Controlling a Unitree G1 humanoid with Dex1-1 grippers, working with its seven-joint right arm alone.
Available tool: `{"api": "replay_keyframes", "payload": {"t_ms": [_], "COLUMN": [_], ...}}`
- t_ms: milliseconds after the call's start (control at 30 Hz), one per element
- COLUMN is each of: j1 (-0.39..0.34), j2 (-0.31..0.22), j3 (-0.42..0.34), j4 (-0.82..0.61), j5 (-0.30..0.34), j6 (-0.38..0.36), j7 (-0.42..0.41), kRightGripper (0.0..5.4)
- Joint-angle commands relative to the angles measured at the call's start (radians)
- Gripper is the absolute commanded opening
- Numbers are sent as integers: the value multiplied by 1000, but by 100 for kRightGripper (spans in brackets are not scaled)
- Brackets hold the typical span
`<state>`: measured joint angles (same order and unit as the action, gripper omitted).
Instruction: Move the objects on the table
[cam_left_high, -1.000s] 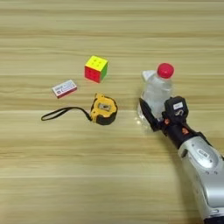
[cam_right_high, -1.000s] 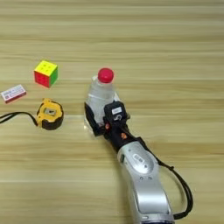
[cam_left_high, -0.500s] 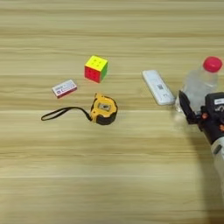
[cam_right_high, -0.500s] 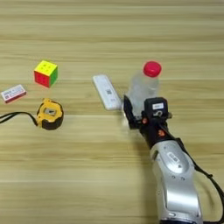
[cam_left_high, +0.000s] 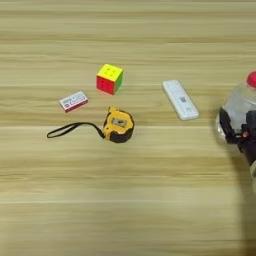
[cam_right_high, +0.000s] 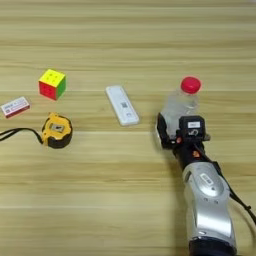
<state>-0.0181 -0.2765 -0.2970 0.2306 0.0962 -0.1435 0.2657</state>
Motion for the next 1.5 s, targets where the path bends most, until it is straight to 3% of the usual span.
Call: {"api": "replay_keyframes", "payload": {"t_ms": [33, 367, 633, 933, 1500], "j1": [-49, -38, -25, -10, 150], "j2": [-37, -28, -22, -8, 45], "j3": [-2, 10, 18, 21, 23], "j4": [-19, -31, -44, -56, -238], "j5": [-6, -9, -9, -4, 5], "j6": [-34, -40, -39, -32, 11], "j7": [-16, -26, -32, -40, -53], "kRightGripper": [313, 455, 533, 537, 537]}}
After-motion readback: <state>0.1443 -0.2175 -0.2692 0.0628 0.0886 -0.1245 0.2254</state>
